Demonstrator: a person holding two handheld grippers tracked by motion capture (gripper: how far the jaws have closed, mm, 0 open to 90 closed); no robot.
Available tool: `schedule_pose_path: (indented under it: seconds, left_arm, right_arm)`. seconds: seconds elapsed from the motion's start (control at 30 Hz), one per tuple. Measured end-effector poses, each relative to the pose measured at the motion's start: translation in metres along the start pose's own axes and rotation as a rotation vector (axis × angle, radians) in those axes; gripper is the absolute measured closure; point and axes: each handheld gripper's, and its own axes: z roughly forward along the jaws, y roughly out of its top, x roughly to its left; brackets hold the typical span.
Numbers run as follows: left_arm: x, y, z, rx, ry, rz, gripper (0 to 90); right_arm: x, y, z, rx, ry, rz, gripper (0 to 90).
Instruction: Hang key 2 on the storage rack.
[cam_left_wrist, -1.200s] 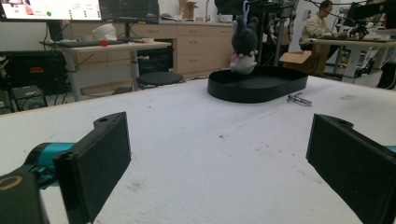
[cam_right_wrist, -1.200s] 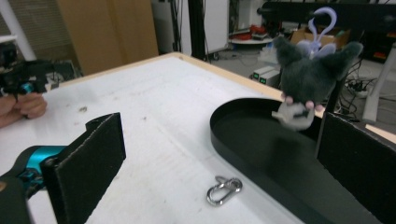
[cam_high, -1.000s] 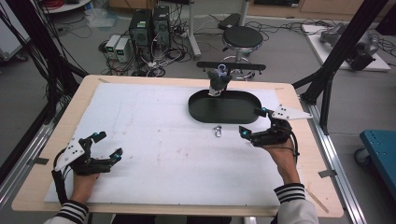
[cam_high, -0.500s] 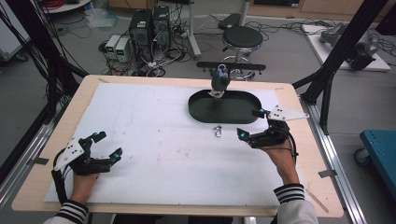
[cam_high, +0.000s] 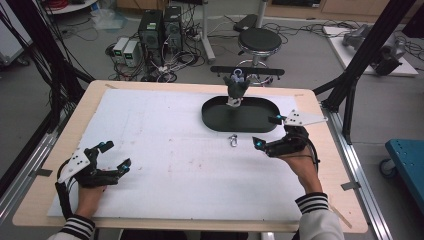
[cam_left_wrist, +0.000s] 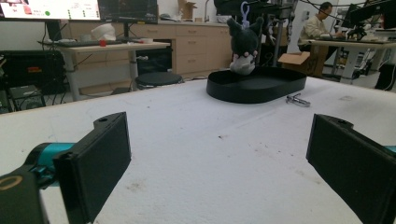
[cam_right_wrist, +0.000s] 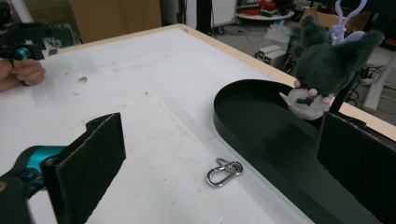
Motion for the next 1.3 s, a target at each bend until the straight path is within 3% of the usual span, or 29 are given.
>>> schedule_pose_path:
  seconds: [0.17, 0.5, 1.0, 1.13, 1.3]
  left_arm:
    - [0.000, 0.000, 0.000, -0.001, 0.001, 0.001, 6.8]
    - [-0.001, 0.000, 0.000, 0.000, 0.000, 0.003, 6.8]
    - [0.000, 0.000, 0.000, -0.002, 0.000, -0.004, 6.8]
    - [0.000, 0.000, 0.000, -0.001, -0.002, 0.000, 6.8]
    - [0.000, 0.000, 0.000, -0.001, -0.002, 0.000, 6.8]
  right_arm:
    - [-0.003, 0.006, 0.007, 0.044, 0.023, -0.021, 0.8]
    - [-0.013, 0.020, 0.035, 0.200, 0.082, -0.096, 0.9]
    - [-0.020, 0.035, 0.072, 0.318, 0.181, -0.177, 1.5]
    - [-0.021, 0.036, 0.081, 0.383, 0.216, -0.216, 4.0]
    - [-0.021, 0.037, 0.090, 0.404, 0.246, -0.216, 4.3]
